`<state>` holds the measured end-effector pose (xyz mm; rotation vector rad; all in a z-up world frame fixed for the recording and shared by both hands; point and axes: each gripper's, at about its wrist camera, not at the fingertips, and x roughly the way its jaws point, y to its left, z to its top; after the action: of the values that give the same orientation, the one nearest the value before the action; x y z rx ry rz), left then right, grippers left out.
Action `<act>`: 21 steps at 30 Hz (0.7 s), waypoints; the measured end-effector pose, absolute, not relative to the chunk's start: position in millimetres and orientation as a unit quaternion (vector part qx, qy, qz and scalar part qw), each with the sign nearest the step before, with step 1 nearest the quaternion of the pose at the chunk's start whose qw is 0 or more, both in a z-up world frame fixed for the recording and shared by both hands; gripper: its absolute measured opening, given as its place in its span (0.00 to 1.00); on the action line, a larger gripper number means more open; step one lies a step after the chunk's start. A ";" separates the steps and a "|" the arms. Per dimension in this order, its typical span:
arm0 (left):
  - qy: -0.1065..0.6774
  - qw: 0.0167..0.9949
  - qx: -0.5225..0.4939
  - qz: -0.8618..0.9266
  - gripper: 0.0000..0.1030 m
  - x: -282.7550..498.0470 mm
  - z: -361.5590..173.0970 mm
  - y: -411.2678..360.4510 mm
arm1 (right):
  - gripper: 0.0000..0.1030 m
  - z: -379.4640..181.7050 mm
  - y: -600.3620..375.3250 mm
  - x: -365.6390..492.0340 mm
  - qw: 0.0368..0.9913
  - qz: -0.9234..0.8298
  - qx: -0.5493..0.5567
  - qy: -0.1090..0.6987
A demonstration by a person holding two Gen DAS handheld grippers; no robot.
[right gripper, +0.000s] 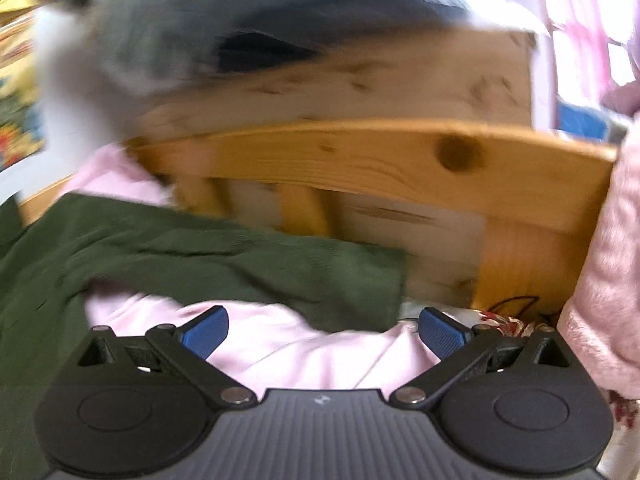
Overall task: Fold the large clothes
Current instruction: 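Grasp the shirt sleeve cuff with the right gripper and lift it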
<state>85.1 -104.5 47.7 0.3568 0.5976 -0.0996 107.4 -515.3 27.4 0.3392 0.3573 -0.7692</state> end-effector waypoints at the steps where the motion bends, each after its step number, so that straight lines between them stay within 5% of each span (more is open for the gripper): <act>1: 0.292 0.937 0.182 -0.057 1.00 85.4 44.8 -108.7 | 1.00 21.7 -521.1 116.2 0.893 -0.383 0.161 0.173; 9: 0.322 0.927 0.164 -0.097 1.00 92.3 26.1 -112.6 | 0.91 1.1 -550.3 134.2 0.885 -0.392 0.203 0.149; 15: 0.319 0.930 0.155 -0.094 1.00 87.3 28.1 -105.9 | 0.50 -4.4 -552.2 131.9 0.887 -0.381 0.215 0.145; 17: 0.312 0.932 0.159 -0.096 1.00 83.9 29.9 -105.6 | 0.26 -1.6 -543.0 132.4 0.896 -0.374 0.195 0.140; 21: 0.288 0.937 0.169 -0.104 1.00 73.0 36.0 -104.7 | 0.08 10.7 -521.1 126.5 0.912 -0.362 0.155 0.117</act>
<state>73.0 -104.7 36.0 0.3447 0.5889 -0.2123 126.5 -521.1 10.7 0.3189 0.2420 -0.7457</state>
